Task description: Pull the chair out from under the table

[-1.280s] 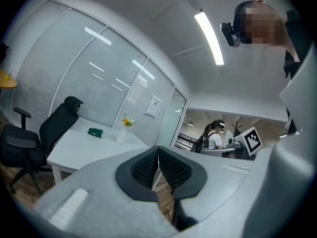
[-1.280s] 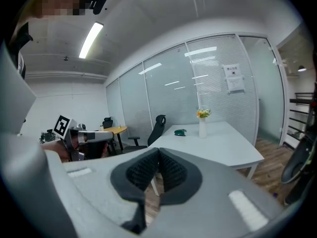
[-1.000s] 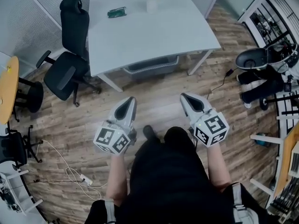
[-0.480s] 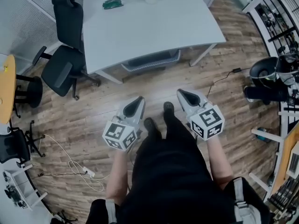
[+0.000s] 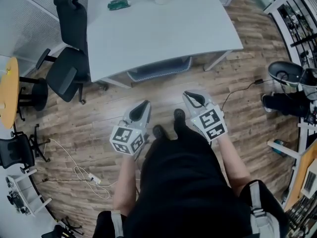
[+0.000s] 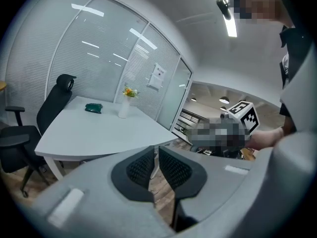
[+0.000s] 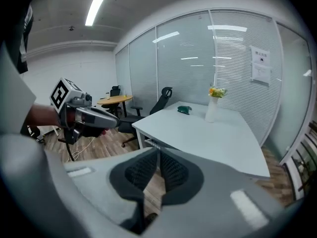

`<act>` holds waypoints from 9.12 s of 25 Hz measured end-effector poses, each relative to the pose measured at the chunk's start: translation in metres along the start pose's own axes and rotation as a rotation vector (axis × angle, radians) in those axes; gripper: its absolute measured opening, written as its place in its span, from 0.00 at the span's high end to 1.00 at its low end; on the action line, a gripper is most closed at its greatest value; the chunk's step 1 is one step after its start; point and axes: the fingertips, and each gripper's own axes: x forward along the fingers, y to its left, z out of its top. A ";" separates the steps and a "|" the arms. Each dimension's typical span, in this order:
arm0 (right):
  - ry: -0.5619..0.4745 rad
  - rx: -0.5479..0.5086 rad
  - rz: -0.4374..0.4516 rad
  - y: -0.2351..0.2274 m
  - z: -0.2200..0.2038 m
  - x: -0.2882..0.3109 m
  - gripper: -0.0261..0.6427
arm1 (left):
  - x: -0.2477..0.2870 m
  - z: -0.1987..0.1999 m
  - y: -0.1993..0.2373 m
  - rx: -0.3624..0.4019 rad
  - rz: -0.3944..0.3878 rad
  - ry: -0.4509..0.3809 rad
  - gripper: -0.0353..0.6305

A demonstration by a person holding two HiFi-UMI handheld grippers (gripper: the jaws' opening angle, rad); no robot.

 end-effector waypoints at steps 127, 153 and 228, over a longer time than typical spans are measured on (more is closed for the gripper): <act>0.439 -0.484 0.197 0.007 -0.188 0.097 0.79 | 0.060 -0.192 0.071 0.496 0.014 0.626 0.71; 0.538 -0.398 0.126 0.091 -0.254 0.029 0.78 | -0.016 -0.262 0.007 0.546 -0.072 0.677 0.71; 0.624 -0.360 0.240 0.289 -0.439 -0.208 0.78 | -0.220 -0.450 -0.237 0.493 -0.172 0.778 0.73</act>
